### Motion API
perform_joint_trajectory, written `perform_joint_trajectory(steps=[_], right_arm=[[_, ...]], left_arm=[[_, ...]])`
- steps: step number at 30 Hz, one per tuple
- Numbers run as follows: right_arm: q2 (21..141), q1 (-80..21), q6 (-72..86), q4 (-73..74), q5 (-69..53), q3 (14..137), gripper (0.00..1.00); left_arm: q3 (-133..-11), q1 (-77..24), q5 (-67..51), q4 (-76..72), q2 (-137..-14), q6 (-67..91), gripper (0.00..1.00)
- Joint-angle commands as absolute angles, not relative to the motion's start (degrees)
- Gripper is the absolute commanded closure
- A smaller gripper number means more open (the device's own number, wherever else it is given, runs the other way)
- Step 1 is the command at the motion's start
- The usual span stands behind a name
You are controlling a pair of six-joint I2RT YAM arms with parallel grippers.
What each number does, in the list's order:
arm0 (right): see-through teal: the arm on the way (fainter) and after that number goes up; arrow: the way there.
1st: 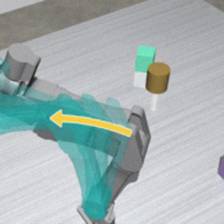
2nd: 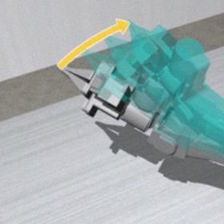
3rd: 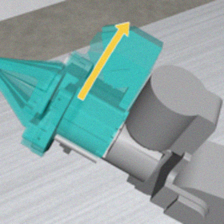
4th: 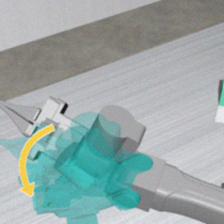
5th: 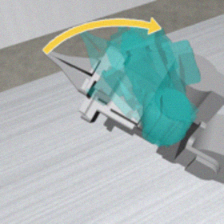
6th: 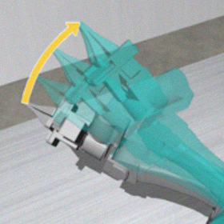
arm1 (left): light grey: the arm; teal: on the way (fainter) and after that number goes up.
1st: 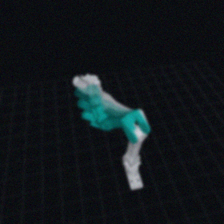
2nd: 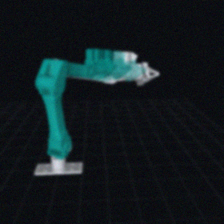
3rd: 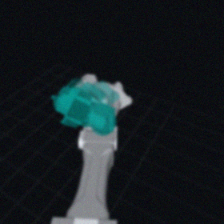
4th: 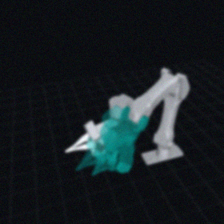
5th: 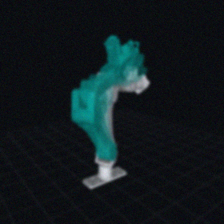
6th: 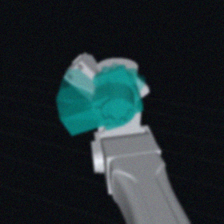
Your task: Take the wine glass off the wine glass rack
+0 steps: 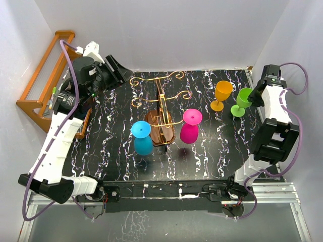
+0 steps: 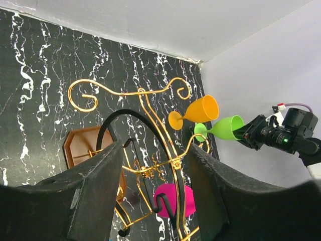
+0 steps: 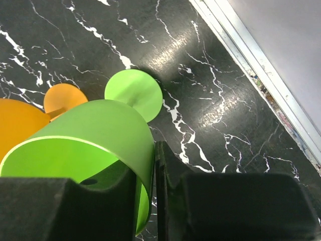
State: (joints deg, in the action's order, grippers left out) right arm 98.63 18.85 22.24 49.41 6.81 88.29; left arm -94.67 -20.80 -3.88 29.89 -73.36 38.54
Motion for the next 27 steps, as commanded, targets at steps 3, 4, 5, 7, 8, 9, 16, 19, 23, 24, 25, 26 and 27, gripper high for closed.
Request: perform_joint_trajectory(steps=[3,4,5,7,8,9,16,19,23,24,25,26,27], right_arm=[[97.4,18.9,21.2,44.4,4.0,89.9,0.78],[97.5,18.9,21.2,44.3,3.7,90.3,0.78],[97.6,18.9,21.2,44.1,3.5,90.5,0.77],[97.8,18.9,21.2,43.9,3.3,91.1,0.75],[97.8,18.9,21.1,43.9,3.4,91.6,0.74],[97.8,18.9,21.1,44.1,3.4,92.0,0.74],[93.2,18.7,21.2,46.2,-2.4,99.6,0.69],[89.7,16.4,22.2,47.3,-9.7,104.8,0.63],[82.5,11.6,29.9,43.4,-23.2,103.5,0.58],[80.0,10.6,32.7,42.0,-28.7,101.9,0.57],[78.4,9.7,35.3,40.7,-32.5,99.9,0.57],[77.0,8.4,37.5,40.4,-35.0,98.3,0.58],[75.7,6.8,38.9,40.7,-36.7,96.9,0.58]], left_arm=[[-94.2,-20.8,-4.6,28.6,-70.6,38.7,0.48],[-94.2,-20.8,-4.6,28.6,-70.6,38.7,0.48],[-94.1,-20.8,-4.6,28.6,-70.6,38.7,0.48],[-94.1,-20.8,-4.6,28.5,-70.6,38.8,0.48],[-94.2,-20.8,-4.7,28.5,-70.6,38.8,0.48],[-94.2,-20.8,-4.7,28.5,-70.7,38.8,0.48],[-94.7,-20.8,-4.8,28.5,-71.1,38.8,0.48],[-94.4,-20.8,-5.7,27.6,-71.8,39.5,0.48],[-94.2,-20.9,-7.9,25.6,-73.6,41.0,0.49],[-94.4,-20.8,-8.5,25.1,-74.1,41.3,0.49],[-94.7,-20.8,-9.2,24.8,-74.7,41.5,0.49],[-95.3,-20.9,-9.7,24.6,-75.3,41.6,0.49],[-96.3,-20.8,-10.2,24.5,-76.0,41.5,0.49]])
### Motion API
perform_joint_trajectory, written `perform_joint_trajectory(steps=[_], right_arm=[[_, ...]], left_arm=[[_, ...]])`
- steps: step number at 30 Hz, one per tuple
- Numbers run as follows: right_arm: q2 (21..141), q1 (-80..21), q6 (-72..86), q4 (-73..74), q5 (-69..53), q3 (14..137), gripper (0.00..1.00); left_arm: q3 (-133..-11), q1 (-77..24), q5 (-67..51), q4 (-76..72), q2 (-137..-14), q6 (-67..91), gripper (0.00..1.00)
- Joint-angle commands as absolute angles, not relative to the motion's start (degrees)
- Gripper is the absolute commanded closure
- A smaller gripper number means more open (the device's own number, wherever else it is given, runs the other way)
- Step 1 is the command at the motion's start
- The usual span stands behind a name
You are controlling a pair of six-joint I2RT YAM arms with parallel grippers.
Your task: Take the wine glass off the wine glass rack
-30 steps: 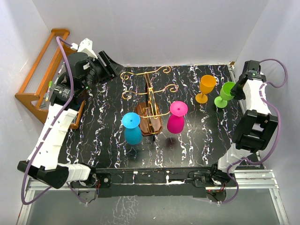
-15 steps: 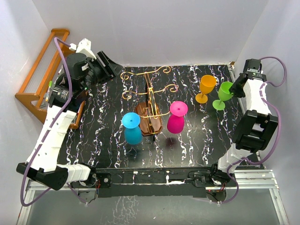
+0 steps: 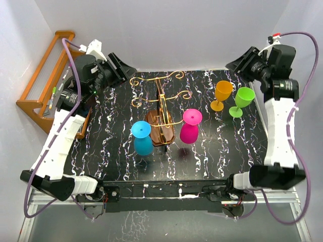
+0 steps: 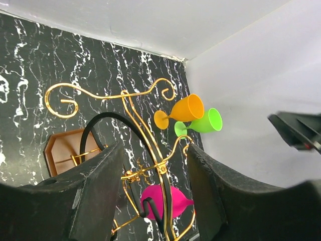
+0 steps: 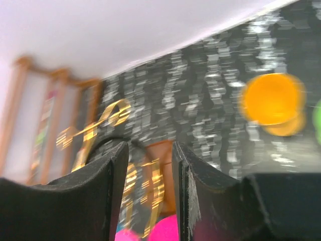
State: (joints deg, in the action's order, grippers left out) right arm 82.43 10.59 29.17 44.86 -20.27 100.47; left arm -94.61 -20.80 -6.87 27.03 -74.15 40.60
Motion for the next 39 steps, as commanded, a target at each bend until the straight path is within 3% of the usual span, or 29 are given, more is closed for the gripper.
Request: perform_joint_trajectory(steps=[1,12,21,39], right_arm=[[74.5,4.7,39.5,41.7,-37.3,95.8,0.58],[69.3,1.7,30.6,59.8,-40.2,88.8,0.52],[66.1,0.5,26.8,61.4,-45.7,81.1,0.54],[65.9,-5.0,26.3,56.6,-41.4,75.0,0.54]], left_arm=[[-97.0,-20.8,-10.5,24.3,-76.7,41.5,0.49],[-105.6,-20.8,-20.4,21.3,-85.9,46.6,0.52],[-106.2,-20.9,-23.7,21.3,-86.6,47.8,0.53],[-103.1,-20.8,-22.1,23.7,-83.1,46.0,0.54]])
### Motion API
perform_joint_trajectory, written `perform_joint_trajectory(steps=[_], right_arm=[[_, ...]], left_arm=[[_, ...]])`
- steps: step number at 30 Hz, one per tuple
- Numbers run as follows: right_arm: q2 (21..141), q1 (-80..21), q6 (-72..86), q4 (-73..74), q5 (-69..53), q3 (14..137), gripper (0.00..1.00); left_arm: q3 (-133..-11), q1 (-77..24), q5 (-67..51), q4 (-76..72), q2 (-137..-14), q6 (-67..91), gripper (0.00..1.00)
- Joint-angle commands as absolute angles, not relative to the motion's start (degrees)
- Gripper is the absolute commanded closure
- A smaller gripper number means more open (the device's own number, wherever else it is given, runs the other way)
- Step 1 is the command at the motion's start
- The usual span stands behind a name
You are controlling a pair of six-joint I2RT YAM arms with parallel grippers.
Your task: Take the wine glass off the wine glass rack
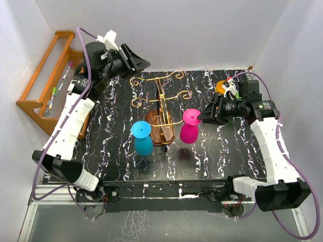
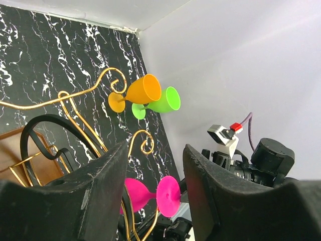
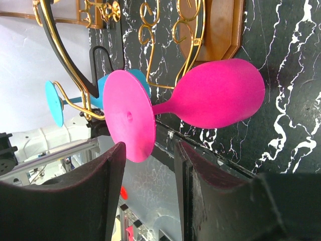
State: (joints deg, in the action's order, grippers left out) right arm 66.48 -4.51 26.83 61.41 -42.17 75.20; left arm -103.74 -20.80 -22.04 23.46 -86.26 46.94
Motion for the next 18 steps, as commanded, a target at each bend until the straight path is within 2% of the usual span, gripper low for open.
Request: perform_joint_trajectory(steps=[1,14,18], right_arm=[[66.1,-5.1,26.6,56.1,-41.2,74.8,0.54],[68.0,-6.1,26.7,52.4,-38.5,73.0,0.56],[68.0,-6.2,27.4,51.3,-38.2,72.9,0.61]], left_arm=[[-103.1,-20.8,-22.0,23.8,-83.0,45.9,0.54],[-102.1,-20.8,-21.1,24.5,-81.9,45.5,0.55],[-102.0,-20.8,-20.7,24.8,-81.6,45.4,0.55]])
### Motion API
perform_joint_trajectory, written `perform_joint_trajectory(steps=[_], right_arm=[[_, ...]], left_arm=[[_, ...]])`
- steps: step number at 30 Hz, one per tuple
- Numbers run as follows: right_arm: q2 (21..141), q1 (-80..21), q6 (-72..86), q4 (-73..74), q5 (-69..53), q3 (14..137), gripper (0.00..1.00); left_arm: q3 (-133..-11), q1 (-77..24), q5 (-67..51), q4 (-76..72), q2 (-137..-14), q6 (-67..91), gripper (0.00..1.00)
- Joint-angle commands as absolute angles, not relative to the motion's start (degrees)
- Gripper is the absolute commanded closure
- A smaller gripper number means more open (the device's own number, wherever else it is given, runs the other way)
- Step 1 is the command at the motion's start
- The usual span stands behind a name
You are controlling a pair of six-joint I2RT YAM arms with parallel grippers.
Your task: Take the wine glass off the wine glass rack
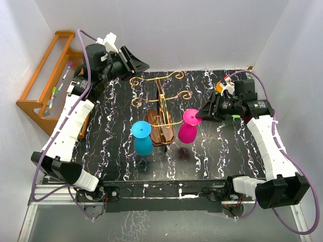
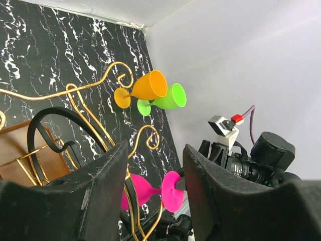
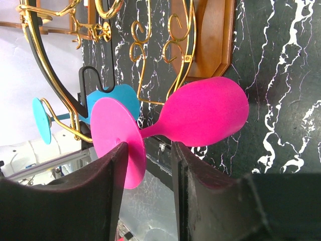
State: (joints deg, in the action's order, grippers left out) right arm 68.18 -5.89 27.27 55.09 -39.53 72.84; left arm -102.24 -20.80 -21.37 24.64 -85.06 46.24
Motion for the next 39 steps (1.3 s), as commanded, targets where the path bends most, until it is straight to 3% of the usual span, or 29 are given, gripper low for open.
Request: perform_joint_trajectory(steps=[1,13,39], right_arm=[[68.0,-6.2,27.6,51.1,-38.3,72.9,0.64],[67.7,-6.2,28.0,50.8,-40.1,73.3,0.92],[63.3,-6.2,33.8,46.5,-40.4,76.0,0.92]], left_arm=[[-101.9,-20.8,-20.7,24.8,-81.6,45.4,0.55],[-101.2,-20.9,-20.6,25.4,-81.1,45.2,0.55],[-101.3,-20.9,-20.2,25.9,-79.9,45.5,0.56]])
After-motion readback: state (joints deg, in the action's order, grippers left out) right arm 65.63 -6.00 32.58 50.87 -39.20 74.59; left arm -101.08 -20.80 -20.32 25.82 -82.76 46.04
